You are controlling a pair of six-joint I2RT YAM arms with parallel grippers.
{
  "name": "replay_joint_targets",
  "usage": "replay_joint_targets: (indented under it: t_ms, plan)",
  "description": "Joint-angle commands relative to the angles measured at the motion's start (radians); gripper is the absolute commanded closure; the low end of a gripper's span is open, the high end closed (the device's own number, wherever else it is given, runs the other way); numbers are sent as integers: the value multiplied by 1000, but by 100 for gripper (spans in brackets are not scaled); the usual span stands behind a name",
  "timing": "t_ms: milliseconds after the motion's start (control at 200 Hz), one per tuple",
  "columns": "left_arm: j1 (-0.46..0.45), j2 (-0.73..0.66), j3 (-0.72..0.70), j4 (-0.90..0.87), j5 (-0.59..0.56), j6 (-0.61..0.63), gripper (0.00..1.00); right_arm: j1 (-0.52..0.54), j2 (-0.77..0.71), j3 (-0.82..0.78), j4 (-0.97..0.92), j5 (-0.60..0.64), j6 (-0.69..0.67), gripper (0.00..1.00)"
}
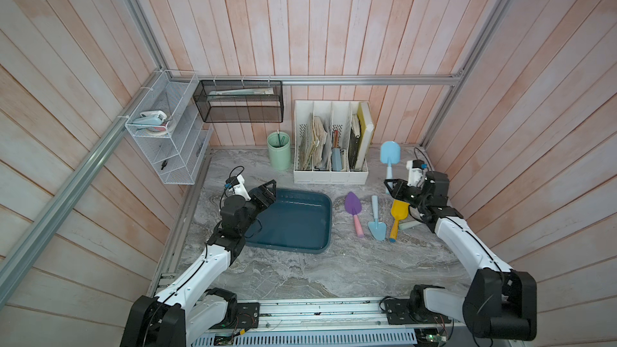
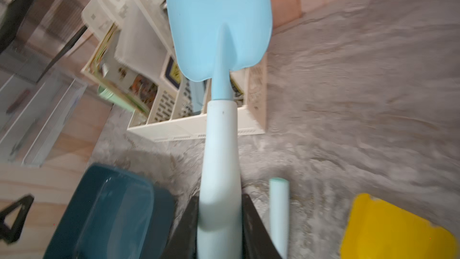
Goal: Take the shovel out of the storage box
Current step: Place the shovel at the center of the board.
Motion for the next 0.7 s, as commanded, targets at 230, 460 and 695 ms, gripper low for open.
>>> replay_joint_targets:
  t_ms: [230,460,695]
  plan:
    - [9,103,-19,123,94,-68,0,-192,352,149,-102,49,76,100]
    - [10,102,-34,119,89,-73,0,-259,483,194,-96,93,83,100]
    - [9,117,-23,104,91,-59,0,-292,560,186,-97,88,84,100]
